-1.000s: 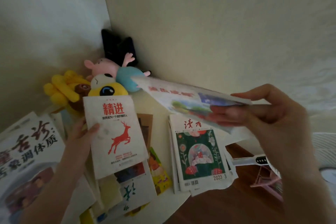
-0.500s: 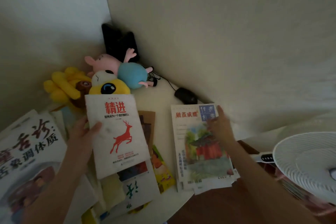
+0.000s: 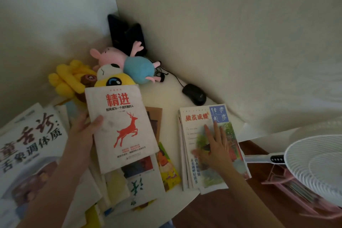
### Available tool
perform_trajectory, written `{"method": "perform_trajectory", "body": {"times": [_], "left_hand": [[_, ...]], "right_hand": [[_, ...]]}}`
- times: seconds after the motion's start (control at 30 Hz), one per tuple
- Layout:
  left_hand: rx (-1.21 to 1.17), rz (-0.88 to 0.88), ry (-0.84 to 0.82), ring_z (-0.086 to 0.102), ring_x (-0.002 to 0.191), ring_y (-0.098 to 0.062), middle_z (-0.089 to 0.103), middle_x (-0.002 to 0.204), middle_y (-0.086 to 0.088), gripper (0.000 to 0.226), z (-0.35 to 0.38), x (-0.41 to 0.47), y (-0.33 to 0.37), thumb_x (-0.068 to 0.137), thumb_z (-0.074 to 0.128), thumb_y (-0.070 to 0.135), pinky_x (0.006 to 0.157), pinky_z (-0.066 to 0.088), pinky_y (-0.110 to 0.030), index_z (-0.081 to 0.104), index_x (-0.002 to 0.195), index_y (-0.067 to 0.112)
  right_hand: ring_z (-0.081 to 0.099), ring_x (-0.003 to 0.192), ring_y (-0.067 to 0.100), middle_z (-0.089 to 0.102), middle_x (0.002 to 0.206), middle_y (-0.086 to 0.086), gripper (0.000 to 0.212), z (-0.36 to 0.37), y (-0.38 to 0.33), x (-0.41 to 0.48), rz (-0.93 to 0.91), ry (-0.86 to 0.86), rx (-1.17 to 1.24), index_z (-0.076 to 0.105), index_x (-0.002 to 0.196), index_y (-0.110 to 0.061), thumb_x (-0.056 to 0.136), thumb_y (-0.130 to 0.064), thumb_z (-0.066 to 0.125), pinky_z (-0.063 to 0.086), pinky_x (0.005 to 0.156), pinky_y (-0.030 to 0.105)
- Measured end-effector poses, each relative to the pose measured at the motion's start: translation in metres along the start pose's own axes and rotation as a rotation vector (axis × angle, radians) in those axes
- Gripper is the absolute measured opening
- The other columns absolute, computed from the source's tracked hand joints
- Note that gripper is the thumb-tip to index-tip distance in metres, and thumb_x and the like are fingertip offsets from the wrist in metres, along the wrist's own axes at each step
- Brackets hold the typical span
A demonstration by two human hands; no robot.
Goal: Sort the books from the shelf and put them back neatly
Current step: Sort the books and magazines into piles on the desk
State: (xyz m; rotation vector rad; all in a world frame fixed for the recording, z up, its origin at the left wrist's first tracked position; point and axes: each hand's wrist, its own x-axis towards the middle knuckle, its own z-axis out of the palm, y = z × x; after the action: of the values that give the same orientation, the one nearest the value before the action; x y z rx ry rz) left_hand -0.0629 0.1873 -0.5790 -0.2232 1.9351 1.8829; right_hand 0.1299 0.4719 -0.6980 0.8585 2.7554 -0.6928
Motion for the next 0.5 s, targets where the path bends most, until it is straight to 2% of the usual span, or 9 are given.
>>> {"method": "perform_trajectory", "body": {"times": [0.03, 0.07, 0.1, 0.13, 0.17, 0.2, 0.27, 0.37, 0.5], "left_hand": [[-0.001, 0.001, -0.002, 0.069, 0.092, -0.014, 0.071, 0.107, 0.009, 0.036, 0.0, 0.0, 0.0, 0.096, 0.05, 0.015, 0.075, 0.053, -0.037, 0.056, 0.13, 0.024], [-0.007, 0.001, -0.001, 0.07, 0.092, -0.014, 0.071, 0.107, 0.009, 0.036, -0.001, 0.0, 0.0, 0.096, 0.05, 0.016, 0.076, 0.053, -0.038, 0.056, 0.131, 0.025], [-0.015, 0.003, 0.0, 0.07, 0.092, -0.013, 0.072, 0.107, 0.01, 0.036, -0.002, -0.001, 0.001, 0.096, 0.05, 0.016, 0.075, 0.054, -0.037, 0.055, 0.131, 0.025], [-0.021, 0.006, -0.002, 0.07, 0.092, -0.013, 0.072, 0.107, 0.01, 0.036, -0.002, -0.001, 0.001, 0.096, 0.05, 0.016, 0.073, 0.055, -0.035, 0.055, 0.131, 0.025], [-0.025, 0.007, -0.004, 0.07, 0.092, -0.012, 0.071, 0.108, 0.01, 0.037, -0.002, -0.001, 0.002, 0.096, 0.05, 0.016, 0.072, 0.055, -0.034, 0.054, 0.132, 0.025], [-0.031, 0.005, 0.0, 0.07, 0.093, -0.013, 0.071, 0.11, 0.009, 0.037, -0.002, -0.001, 0.003, 0.096, 0.05, 0.016, 0.073, 0.054, -0.034, 0.054, 0.133, 0.025], [-0.051, -0.003, 0.02, 0.068, 0.096, -0.014, 0.069, 0.113, 0.008, 0.039, -0.003, 0.0, 0.004, 0.096, 0.051, 0.017, 0.076, 0.053, -0.038, 0.053, 0.134, 0.025], [-0.077, -0.001, 0.034, 0.068, 0.096, -0.013, 0.069, 0.113, 0.008, 0.038, -0.003, 0.0, 0.007, 0.096, 0.051, 0.017, 0.077, 0.053, -0.039, 0.053, 0.134, 0.025], [-0.081, 0.011, 0.022, 0.069, 0.093, -0.011, 0.07, 0.109, 0.01, 0.038, -0.003, -0.002, 0.01, 0.096, 0.05, 0.017, 0.075, 0.052, -0.037, 0.053, 0.133, 0.025]], "right_hand": [[0.001, 0.145, 0.018, 0.005, 0.159, -0.005, 0.087, -0.001, -0.019, -0.004, 0.044, 0.032, 0.113, 0.01, 0.151, -0.035, 0.081, -0.073, 0.043, 0.003, 0.118, 0.043], [0.027, 0.137, 0.013, 0.031, 0.15, -0.006, 0.071, 0.0, -0.039, -0.008, 0.081, 0.041, 0.241, 0.028, 0.146, -0.032, 0.086, -0.059, 0.053, 0.022, 0.117, 0.042], [0.047, 0.118, 0.007, 0.049, 0.131, -0.008, 0.059, 0.002, -0.061, -0.012, 0.117, -0.001, 0.358, 0.04, 0.139, -0.03, 0.087, -0.051, 0.058, 0.041, 0.106, 0.038], [0.056, 0.098, 0.004, 0.057, 0.113, -0.01, 0.052, 0.005, -0.082, -0.018, 0.155, -0.092, 0.433, 0.046, 0.132, -0.028, 0.087, -0.049, 0.06, 0.052, 0.088, 0.03], [0.058, 0.086, 0.004, 0.059, 0.103, -0.009, 0.05, 0.012, -0.1, -0.023, 0.178, -0.198, 0.458, 0.048, 0.128, -0.025, 0.086, -0.05, 0.061, 0.052, 0.073, 0.023], [0.059, 0.082, 0.006, 0.061, 0.102, -0.006, 0.051, 0.021, -0.114, -0.028, 0.172, -0.288, 0.444, 0.049, 0.124, -0.022, 0.085, -0.051, 0.063, 0.049, 0.067, 0.019], [0.06, 0.092, 0.011, 0.064, 0.115, 0.0, 0.057, 0.038, -0.133, -0.036, 0.145, -0.377, 0.419, 0.049, 0.124, -0.017, 0.083, -0.052, 0.065, 0.046, 0.07, 0.018], [0.059, 0.109, 0.017, 0.059, 0.126, 0.002, 0.073, 0.048, -0.143, -0.041, 0.215, -0.365, 0.447, 0.041, 0.13, -0.012, 0.077, -0.052, 0.071, 0.045, 0.077, 0.021], [0.057, 0.114, 0.016, 0.057, 0.13, 0.003, 0.07, 0.052, -0.142, -0.041, 0.224, -0.368, 0.478, 0.039, 0.131, -0.012, 0.078, -0.041, 0.075, 0.044, 0.082, 0.019]]}}
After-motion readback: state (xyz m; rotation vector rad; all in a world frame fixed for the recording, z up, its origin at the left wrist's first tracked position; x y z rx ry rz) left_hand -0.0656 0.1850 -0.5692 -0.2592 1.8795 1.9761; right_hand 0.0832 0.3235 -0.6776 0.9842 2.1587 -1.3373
